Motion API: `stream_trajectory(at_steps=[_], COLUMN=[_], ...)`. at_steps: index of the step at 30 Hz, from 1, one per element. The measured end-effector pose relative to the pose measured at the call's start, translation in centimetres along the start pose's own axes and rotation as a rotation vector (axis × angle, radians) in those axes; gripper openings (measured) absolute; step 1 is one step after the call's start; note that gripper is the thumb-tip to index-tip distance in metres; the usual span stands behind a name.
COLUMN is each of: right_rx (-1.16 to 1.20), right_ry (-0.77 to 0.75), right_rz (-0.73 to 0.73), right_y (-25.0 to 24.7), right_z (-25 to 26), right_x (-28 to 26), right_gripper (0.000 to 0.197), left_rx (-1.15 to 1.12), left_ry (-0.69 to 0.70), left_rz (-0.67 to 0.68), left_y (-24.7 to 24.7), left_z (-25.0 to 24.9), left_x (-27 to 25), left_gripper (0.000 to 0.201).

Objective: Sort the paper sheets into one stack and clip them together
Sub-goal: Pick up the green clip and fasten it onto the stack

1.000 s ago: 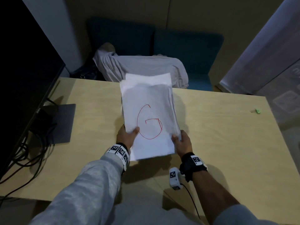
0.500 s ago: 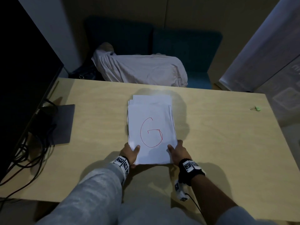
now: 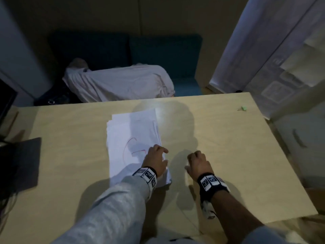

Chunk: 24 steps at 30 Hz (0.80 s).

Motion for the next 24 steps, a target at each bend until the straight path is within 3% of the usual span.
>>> stream_trajectory(at_steps=[4, 12, 14, 18, 24], right_rx=[0.060, 0.148, 0.152, 0.182, 0.178], right_ry=[0.041, 0.213, 0.257, 0.296, 0.289], right_rz=[0.039, -0.045, -0.053, -0.092, -0.113], right_y=[-1.3, -9.1, -10.4, -11.9, -14.3], right_z=[-5.7, -17.2, -19.4, -21.8, -22.9], right_x=[1.1, 7.1, 9.1, 13.1, 18.8], right_gripper=[0.050, 0.039, 0.040, 0.045, 0.063], left_rx=[-0.075, 0.055, 0.129, 0.245, 0.343], left_ry=[0.124, 0.151, 0.163, 0.120, 0.057], left_rz=[0.058, 0.110, 0.130, 0.235, 0.469], left_y=[3.4, 7.7, 8.5, 9.8, 10.6], left_z=[-5.9, -12.1, -12.9, -13.6, -14.4], left_x=[3.7, 11.4, 13.0, 15.8, 18.1], left_gripper=[0.032, 0.035, 0.047, 0.098, 0.115])
Point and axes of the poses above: each hand's wrist, its own x-axis towards the middle knuckle, its own y-axis out of the palm, z = x × y, the point moved 4 cm from there along x, towards the middle knuckle, and after that the axes turned 6 degrees about y, right-handed, at the moved point
